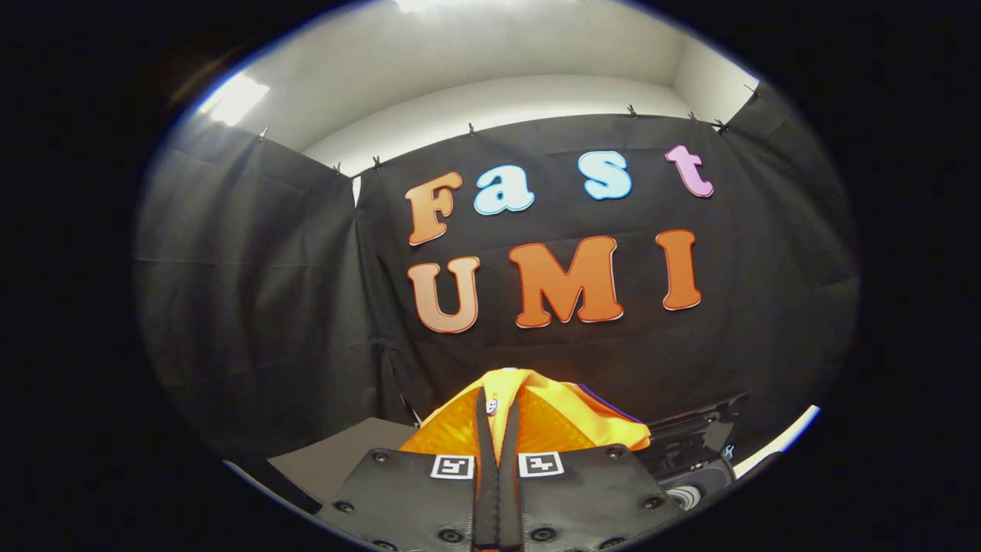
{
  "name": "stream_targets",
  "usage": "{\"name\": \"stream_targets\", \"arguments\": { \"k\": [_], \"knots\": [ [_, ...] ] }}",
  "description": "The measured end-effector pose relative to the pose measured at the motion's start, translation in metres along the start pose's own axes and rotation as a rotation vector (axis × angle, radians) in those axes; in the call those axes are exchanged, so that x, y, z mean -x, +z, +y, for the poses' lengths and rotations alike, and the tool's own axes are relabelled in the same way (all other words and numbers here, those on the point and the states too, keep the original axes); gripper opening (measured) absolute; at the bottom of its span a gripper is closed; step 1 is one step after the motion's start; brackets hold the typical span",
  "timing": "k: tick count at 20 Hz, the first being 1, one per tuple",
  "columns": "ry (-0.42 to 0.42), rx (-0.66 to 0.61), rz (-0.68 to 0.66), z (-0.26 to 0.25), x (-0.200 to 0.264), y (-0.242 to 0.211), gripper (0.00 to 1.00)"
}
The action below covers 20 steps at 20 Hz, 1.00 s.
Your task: Put the clothes into the washing machine and then close the washing machine lid.
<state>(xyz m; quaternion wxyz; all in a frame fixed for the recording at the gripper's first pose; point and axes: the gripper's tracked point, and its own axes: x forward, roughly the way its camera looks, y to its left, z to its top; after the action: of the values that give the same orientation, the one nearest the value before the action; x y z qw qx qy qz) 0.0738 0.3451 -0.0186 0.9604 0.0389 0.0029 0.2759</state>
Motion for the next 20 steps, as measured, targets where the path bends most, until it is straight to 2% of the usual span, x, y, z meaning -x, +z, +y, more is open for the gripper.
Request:
{"name": "stream_targets", "arguments": {
  "k": [5, 11, 16, 20],
  "knots": [
    [-0.068, 0.004, -0.006, -0.098, 0.012, 0.003, 0.08],
    [-0.145, -0.012, 0.074, -0.205, 0.024, -0.038, 0.08],
    [-0.136, -0.005, 0.179, -0.254, 0.027, -0.097, 0.08],
    [-0.103, -0.014, 0.281, -0.268, 0.022, -0.154, 0.08]
  ]
}}
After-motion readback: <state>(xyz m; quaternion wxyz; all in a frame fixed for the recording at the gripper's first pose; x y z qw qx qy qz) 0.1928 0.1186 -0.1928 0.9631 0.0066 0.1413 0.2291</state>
